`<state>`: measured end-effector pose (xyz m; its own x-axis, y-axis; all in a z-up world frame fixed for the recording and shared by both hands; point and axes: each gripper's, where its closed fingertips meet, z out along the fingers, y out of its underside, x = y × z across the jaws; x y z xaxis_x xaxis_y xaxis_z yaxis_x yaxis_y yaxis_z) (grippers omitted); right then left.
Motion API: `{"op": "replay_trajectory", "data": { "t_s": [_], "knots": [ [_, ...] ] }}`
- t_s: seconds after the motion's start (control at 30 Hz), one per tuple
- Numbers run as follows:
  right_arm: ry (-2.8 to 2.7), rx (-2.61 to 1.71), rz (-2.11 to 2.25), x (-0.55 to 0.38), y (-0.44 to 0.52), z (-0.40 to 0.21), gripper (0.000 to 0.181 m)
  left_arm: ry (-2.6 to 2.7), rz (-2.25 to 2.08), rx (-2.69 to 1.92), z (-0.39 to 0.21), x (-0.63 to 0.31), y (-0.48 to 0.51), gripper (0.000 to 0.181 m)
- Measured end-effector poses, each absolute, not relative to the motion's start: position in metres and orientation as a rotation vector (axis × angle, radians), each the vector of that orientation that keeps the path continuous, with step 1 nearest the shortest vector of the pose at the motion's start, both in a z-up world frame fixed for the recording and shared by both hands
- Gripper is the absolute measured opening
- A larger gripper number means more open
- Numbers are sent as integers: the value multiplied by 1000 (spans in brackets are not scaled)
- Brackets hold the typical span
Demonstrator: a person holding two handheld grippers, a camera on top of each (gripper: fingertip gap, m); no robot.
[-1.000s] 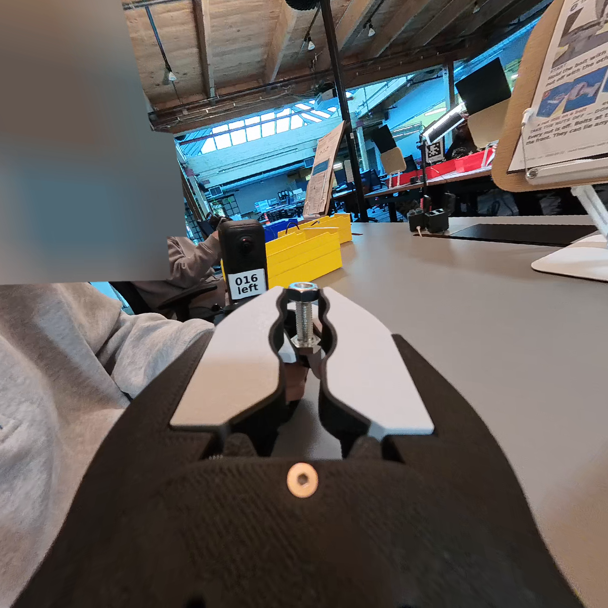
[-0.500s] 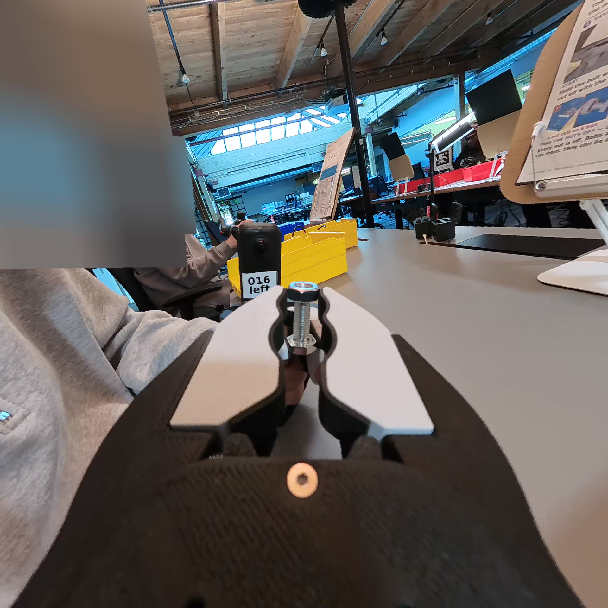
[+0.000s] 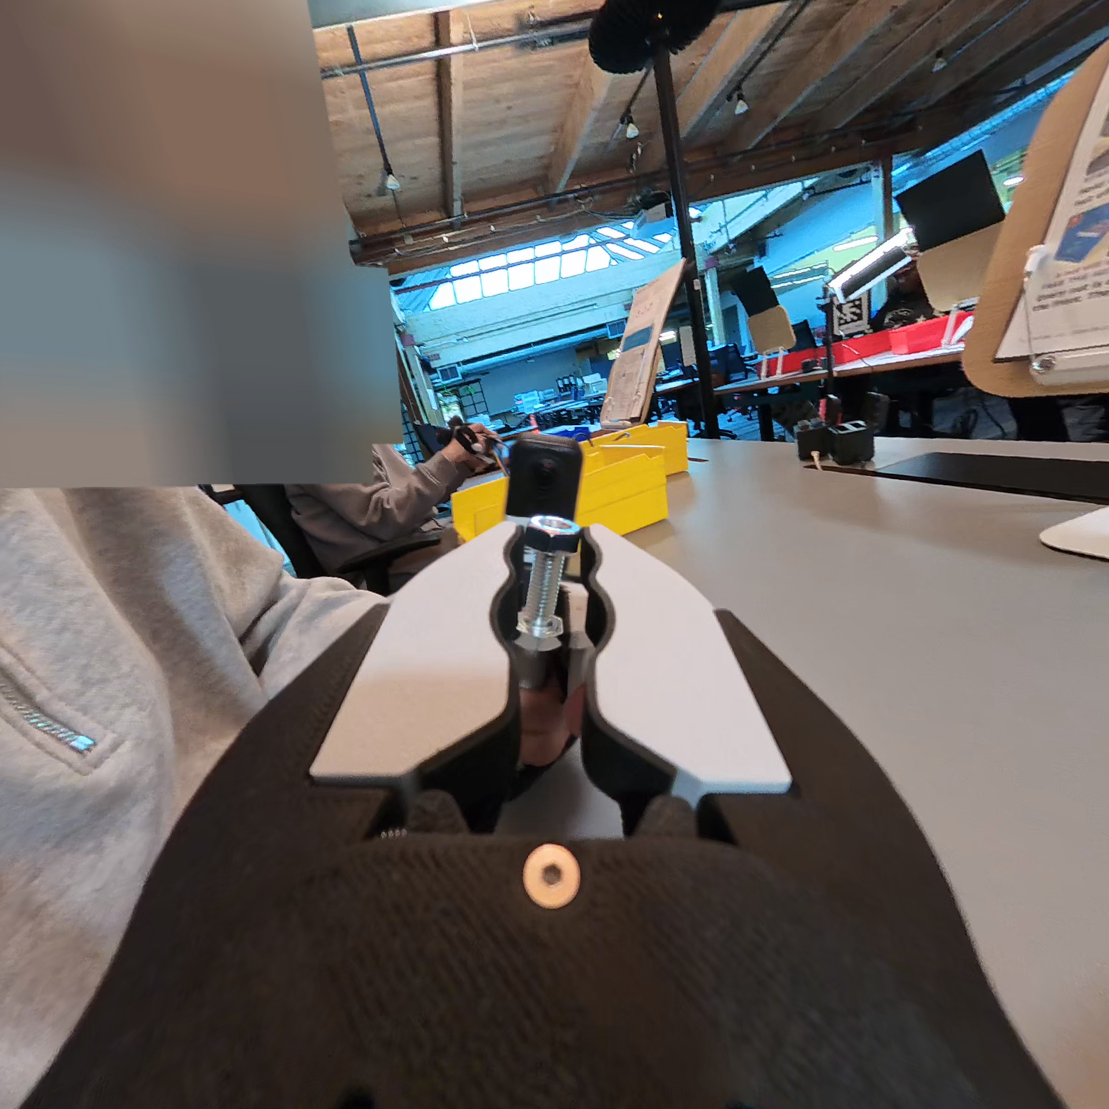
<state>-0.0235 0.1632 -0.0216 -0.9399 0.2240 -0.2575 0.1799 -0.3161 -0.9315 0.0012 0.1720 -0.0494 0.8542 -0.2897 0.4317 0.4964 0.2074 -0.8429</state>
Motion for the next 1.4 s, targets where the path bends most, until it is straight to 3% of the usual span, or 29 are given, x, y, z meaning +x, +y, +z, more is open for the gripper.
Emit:
{"op": "replay_trajectory", "data": {
  "t_s": [1.07,1.4],
  "knots": [
    [-1835,-383,2897,12,154,5,17,-113,-1240,-975,-21,30,147,18],
    [-1917,-372,2626,-3,158,-8,17,-208,-1133,-1022,-28,3,143,18]
  ]
}}
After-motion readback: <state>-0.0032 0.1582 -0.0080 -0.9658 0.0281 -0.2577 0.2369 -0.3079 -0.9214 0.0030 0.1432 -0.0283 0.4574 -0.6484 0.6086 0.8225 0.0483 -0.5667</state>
